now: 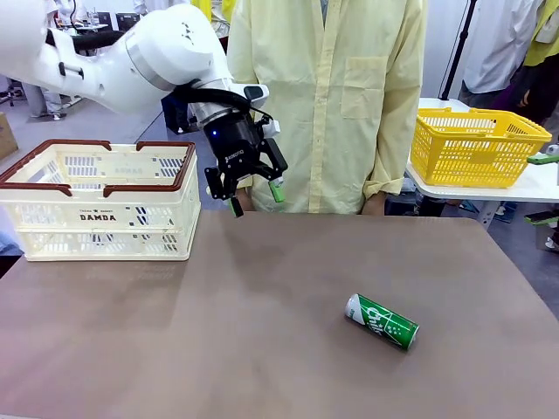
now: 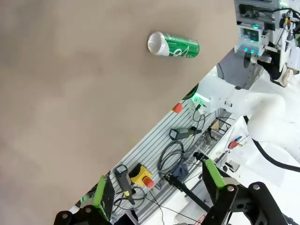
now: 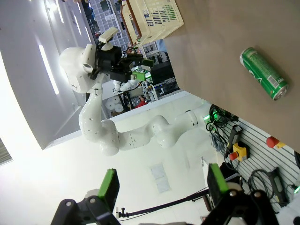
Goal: Place the drinks into the Shopping basket.
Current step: Pick up one drink and place it into the Shopping basket.
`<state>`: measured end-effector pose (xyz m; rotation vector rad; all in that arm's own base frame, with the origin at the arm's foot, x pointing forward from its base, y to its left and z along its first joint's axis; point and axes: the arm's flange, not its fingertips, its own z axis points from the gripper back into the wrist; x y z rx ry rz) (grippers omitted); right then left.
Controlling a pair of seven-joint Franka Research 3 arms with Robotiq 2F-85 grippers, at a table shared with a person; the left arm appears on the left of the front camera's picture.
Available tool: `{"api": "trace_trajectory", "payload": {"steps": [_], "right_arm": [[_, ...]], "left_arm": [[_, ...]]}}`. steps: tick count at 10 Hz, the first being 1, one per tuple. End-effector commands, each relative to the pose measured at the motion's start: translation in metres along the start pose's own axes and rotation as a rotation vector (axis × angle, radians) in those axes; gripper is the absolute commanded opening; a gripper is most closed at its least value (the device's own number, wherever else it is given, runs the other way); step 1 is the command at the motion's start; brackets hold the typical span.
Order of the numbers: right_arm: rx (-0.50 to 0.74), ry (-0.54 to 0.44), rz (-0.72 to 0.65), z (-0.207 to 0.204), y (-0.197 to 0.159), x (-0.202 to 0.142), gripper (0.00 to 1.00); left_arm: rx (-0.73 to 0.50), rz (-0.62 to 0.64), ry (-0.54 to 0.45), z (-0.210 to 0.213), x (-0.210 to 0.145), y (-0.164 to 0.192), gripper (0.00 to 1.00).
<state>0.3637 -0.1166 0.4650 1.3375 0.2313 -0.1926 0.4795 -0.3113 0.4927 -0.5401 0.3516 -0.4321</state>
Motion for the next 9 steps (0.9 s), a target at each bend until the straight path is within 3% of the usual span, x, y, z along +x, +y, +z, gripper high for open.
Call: {"api": "trace_trajectory", "payload": {"steps": [1, 2, 3, 4, 6, 8, 9], "right_arm": [[-0.006, 0.003, -0.003, 0.002, 0.003, -0.002, 1.00], [-0.006, 0.003, -0.003, 0.002, 0.003, -0.002, 1.00], [-0.006, 0.003, -0.003, 0.002, 0.003, -0.002, 1.00], [-0.006, 0.003, -0.003, 0.002, 0.003, -0.002, 1.00], [0.000, 0.000, 0.000, 0.000, 0.000, 0.000, 1.00], [-0.007, -0.023, -0.067, 0.049, -0.010, -0.033, 1.00], [-0.005, -0.073, -0.087, 0.075, -0.017, -0.055, 1.00]], "left_arm": [[0.008, 0.003, 0.011, -0.005, 0.003, 0.004, 1.00], [0.071, -0.131, -0.038, -0.016, 0.009, -0.018, 1.00], [0.181, -0.088, -0.114, -0.040, 0.023, -0.048, 1.00], [0.235, -0.222, -0.139, -0.064, 0.036, -0.080, 1.00], [0.220, -0.600, -0.154, -0.093, 0.046, -0.125, 1.00], [0.284, -1.026, -0.120, -0.136, 0.066, -0.157, 1.00], [0.337, -1.126, -0.060, -0.149, 0.079, -0.164, 1.00]]}}
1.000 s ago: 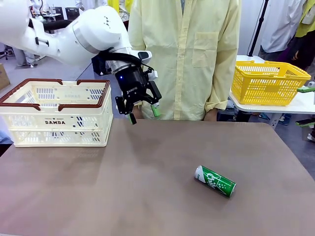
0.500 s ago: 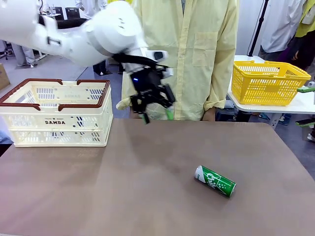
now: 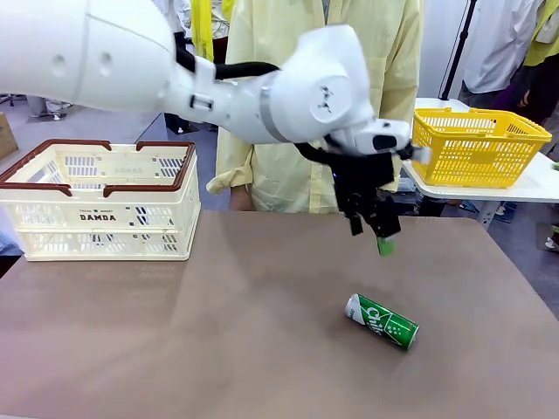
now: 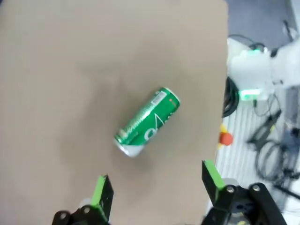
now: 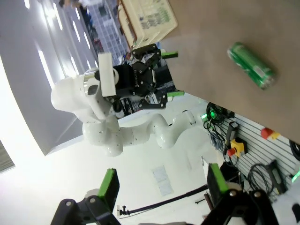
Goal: Place the drinks into the Shopping basket.
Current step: Pick up one drink and place it into the Shopping basket.
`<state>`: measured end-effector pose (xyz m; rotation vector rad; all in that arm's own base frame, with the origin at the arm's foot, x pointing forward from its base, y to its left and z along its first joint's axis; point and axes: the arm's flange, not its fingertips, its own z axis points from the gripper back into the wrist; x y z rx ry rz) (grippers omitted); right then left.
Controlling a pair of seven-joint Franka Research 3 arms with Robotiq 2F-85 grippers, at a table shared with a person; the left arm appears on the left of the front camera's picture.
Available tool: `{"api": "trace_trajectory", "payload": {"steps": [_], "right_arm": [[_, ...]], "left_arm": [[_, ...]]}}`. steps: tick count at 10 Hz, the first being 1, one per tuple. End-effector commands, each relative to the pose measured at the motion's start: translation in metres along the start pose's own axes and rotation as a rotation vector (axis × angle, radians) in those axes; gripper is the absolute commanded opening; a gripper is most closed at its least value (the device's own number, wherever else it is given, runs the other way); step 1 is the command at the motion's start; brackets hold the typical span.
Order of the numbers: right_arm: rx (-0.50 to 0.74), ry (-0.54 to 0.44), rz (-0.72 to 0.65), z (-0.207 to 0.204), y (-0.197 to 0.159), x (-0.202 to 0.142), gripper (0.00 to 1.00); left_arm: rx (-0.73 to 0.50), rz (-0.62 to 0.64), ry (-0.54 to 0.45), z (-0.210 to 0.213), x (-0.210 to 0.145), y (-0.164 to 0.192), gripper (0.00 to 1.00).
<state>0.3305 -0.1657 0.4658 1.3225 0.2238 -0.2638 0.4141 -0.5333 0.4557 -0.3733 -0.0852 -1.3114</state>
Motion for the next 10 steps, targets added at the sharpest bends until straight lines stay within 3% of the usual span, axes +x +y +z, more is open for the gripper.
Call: {"api": "trace_trajectory", "payload": {"steps": [1, 3, 4, 5, 6, 8, 10], "right_arm": [[0.028, -0.090, -0.044, 0.056, -0.009, -0.042, 1.00], [0.102, -0.186, -0.047, 0.088, -0.037, -0.066, 1.00], [0.033, -0.105, -0.037, 0.060, -0.022, -0.047, 1.00], [0.033, -0.105, -0.037, 0.060, -0.022, -0.047, 1.00], [0.033, -0.105, -0.037, 0.060, -0.022, -0.047, 1.00], [0.033, -0.105, -0.037, 0.060, -0.022, -0.047, 1.00], [0.033, -0.105, -0.037, 0.060, -0.022, -0.047, 1.00]], "left_arm": [[-0.079, -0.398, 0.056, -0.020, 0.016, 0.019, 1.00], [-0.238, -0.645, 0.023, -0.054, 0.031, 0.003, 1.00], [-0.228, -0.721, 0.028, -0.064, 0.033, -0.009, 1.00], [-0.159, -0.740, 0.041, -0.062, 0.031, -0.013, 1.00], [-0.171, -0.622, 0.019, -0.068, 0.029, -0.005, 1.00], [-0.171, -0.622, 0.019, -0.068, 0.029, -0.005, 1.00], [-0.152, -0.743, -0.005, -0.081, 0.029, -0.013, 1.00]]}}
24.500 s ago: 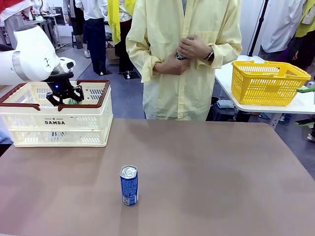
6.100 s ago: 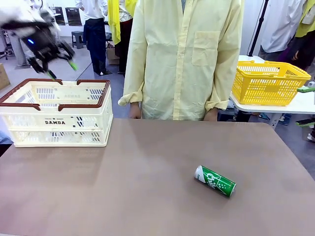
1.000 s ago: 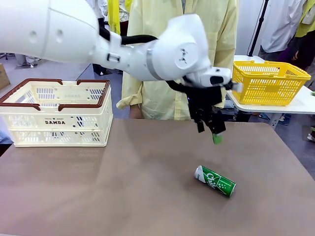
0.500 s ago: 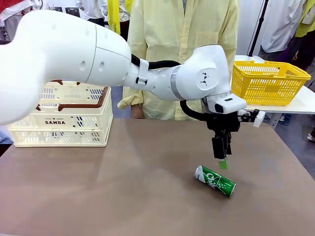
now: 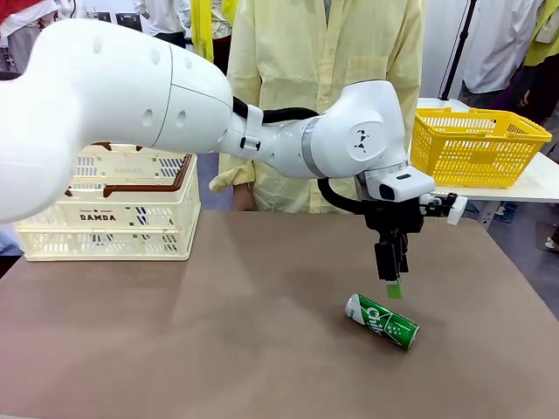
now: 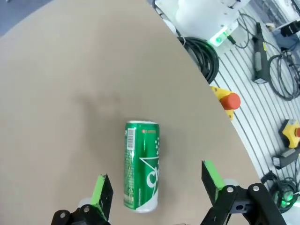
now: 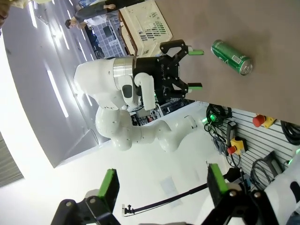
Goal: Place the drinks into the Shopping basket.
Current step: Pick up one drink and place it into the Shopping basket.
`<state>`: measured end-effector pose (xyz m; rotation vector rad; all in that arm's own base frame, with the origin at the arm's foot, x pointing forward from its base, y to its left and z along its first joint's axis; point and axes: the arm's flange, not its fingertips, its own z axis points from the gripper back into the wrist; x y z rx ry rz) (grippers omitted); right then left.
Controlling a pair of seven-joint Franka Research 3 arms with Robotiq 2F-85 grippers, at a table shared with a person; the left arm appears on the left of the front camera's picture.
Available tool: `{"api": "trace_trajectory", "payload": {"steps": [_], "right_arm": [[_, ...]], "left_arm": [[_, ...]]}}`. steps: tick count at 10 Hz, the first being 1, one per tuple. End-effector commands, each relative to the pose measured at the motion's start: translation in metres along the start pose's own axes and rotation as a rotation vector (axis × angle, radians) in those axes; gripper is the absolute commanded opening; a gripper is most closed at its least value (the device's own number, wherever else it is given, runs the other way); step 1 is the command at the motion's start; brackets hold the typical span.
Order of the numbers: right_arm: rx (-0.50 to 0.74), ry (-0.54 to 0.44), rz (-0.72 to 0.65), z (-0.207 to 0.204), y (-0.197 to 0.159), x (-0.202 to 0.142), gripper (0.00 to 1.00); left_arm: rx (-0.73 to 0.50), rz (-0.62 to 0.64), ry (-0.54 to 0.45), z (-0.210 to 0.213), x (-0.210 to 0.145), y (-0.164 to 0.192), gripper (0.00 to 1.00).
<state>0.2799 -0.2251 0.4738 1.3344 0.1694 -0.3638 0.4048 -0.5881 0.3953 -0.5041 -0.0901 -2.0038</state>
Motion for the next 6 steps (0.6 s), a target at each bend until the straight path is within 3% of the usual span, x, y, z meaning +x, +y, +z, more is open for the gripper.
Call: {"api": "trace_trajectory", "payload": {"steps": [1, 3, 6], "right_arm": [[0.002, -0.012, 0.005, 0.001, 0.000, 0.000, 1.00], [0.002, -0.012, 0.005, 0.001, 0.000, 0.000, 1.00], [0.002, -0.012, 0.005, 0.001, 0.000, 0.000, 1.00]], "left_arm": [[0.070, -0.103, 0.004, -0.020, -0.001, -0.011, 1.00], [0.160, -0.187, 0.073, -0.042, -0.009, -0.021, 1.00], [0.203, -0.238, 0.147, -0.056, -0.014, -0.038, 1.00]]}}
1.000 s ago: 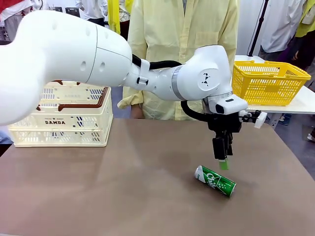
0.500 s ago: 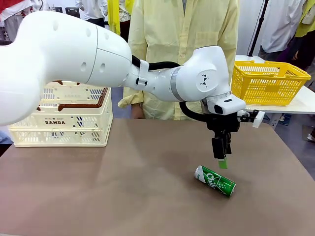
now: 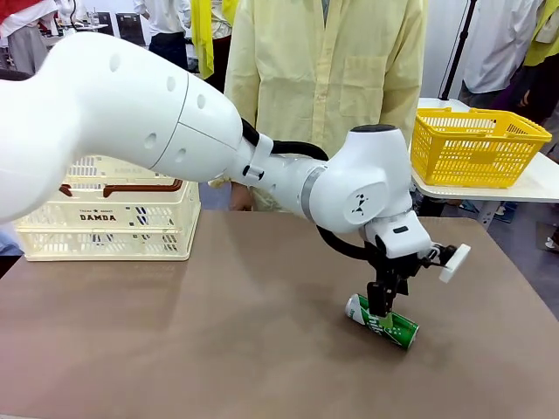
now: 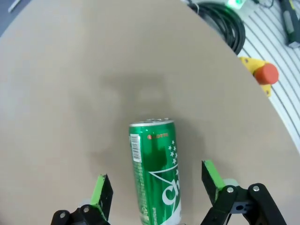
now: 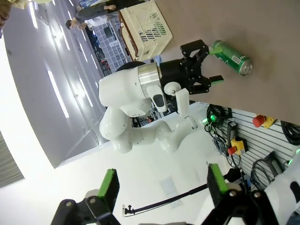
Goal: Place the drinks into the Shopping basket.
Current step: Pick up one drink and place it into the Shopping basket.
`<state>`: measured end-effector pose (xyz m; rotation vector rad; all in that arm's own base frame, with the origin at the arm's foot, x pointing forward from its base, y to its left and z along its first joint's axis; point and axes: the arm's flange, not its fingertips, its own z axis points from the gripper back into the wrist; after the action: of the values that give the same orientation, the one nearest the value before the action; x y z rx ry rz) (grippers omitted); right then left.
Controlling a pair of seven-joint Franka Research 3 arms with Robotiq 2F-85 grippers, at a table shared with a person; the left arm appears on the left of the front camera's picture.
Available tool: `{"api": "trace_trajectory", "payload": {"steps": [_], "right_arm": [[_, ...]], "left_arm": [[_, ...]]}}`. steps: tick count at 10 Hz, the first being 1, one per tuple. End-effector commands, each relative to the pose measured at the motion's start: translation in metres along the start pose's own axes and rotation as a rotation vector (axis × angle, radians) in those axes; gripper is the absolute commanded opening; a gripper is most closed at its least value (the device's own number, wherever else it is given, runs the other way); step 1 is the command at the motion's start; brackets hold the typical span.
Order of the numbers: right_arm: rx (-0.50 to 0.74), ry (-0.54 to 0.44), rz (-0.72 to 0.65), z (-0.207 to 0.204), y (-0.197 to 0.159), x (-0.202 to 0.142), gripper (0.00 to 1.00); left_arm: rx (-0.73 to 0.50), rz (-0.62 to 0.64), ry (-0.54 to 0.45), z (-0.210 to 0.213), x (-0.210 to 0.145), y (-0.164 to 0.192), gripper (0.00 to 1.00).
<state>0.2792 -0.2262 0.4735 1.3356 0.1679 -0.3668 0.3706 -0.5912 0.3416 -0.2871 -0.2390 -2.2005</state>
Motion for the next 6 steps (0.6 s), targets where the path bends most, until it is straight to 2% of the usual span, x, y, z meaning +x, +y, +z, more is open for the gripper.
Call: {"api": "trace_trajectory", "payload": {"steps": [1, 6], "right_arm": [[0.000, -0.010, 0.006, 0.000, 0.000, 0.000, 1.00], [0.000, -0.010, 0.006, 0.000, 0.000, 0.000, 1.00]], "left_arm": [[0.041, -0.035, 0.066, 0.001, -0.008, -0.017, 1.00], [-0.050, 0.001, 0.116, -0.036, -0.020, -0.009, 1.00]]}}
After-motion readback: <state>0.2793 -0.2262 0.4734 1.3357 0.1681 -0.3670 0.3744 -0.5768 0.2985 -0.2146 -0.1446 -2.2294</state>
